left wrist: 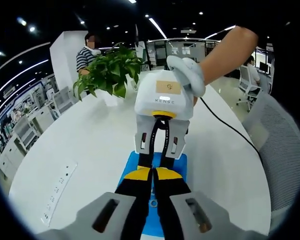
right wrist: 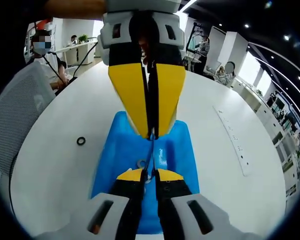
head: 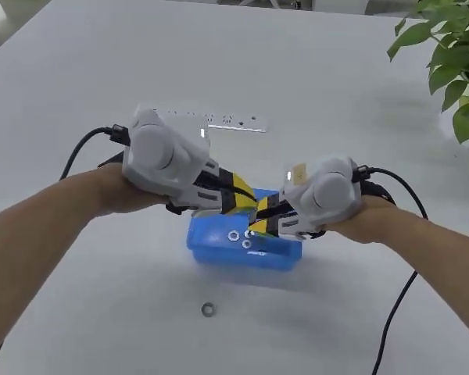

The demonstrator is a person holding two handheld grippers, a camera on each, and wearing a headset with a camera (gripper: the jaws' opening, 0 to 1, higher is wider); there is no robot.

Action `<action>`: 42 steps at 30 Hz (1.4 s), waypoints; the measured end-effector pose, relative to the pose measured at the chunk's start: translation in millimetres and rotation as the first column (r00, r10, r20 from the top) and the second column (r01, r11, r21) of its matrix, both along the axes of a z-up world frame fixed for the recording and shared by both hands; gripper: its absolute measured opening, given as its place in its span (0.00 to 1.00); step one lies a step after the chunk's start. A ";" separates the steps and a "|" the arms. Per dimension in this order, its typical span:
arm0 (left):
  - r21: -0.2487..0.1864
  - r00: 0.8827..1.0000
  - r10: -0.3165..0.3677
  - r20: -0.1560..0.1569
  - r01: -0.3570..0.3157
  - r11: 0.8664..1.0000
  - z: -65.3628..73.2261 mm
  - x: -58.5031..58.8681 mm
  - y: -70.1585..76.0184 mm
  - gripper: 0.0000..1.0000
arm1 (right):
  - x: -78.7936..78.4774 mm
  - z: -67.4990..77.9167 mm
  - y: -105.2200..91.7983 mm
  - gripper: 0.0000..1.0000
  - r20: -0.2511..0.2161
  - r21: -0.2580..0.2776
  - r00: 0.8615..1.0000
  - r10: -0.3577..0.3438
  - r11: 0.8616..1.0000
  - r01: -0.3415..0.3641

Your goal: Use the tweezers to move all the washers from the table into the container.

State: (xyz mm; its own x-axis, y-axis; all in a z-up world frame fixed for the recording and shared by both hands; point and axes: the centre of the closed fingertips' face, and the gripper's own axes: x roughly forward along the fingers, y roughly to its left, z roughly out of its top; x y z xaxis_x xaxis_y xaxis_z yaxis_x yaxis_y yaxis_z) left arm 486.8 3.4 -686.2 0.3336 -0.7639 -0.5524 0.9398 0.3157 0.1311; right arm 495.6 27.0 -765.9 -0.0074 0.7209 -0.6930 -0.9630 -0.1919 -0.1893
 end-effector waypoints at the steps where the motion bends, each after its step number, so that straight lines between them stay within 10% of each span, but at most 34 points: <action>1: 0.002 1.000 -0.001 0.001 0.001 1.000 -0.4 -0.1 0.1 0.06 | 0.0 0.0 -0.1 0.10 0.002 -0.001 1.000 0.002 1.000 -0.002; 28: 0.011 1.000 -0.021 0.003 0.021 1.000 0.2 -0.5 0.3 0.05 | -1.1 -0.3 -0.7 0.16 0.024 -0.031 0.999 0.021 0.999 -0.020; 42: 0.002 1.000 -0.012 -0.002 0.012 1.000 7.0 -2.6 2.5 0.05 | 1.3 20.4 -13.1 0.30 -0.030 -0.003 0.995 -0.096 0.995 0.096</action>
State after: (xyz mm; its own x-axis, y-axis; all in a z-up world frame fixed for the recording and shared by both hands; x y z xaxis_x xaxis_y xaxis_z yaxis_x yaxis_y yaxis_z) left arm 484.2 5.9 -679.1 0.3232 -0.7666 -0.5548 0.9438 0.3037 0.1302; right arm 496.8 13.9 -745.6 0.0404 0.7183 -0.6946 -0.9822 -0.0990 -0.1595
